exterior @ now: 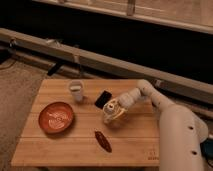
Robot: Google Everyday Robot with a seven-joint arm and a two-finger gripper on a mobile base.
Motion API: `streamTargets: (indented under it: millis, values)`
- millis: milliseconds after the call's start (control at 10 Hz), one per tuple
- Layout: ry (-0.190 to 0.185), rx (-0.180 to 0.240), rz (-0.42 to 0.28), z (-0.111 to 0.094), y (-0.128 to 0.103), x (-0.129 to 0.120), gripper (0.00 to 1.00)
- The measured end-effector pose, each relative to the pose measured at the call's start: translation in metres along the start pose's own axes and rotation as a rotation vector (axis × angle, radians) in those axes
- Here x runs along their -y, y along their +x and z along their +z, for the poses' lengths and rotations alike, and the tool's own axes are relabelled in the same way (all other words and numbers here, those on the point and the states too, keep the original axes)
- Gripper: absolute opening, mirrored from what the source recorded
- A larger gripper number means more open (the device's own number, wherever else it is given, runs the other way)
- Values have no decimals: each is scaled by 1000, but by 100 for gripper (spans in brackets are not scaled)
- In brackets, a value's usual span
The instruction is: Stand the bottle upright
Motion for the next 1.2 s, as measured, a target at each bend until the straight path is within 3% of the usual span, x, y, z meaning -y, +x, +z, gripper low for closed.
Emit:
streamTargets:
  millis: [200,300,700,1200]
  values:
    - [91,-58,51,-9,5,-7,0]
    - [106,-80,67,-11,6,-9,0]
    - [105,-96,88,-14,9,-12,0]
    - [39,-134,136,-15,14,-14,0]
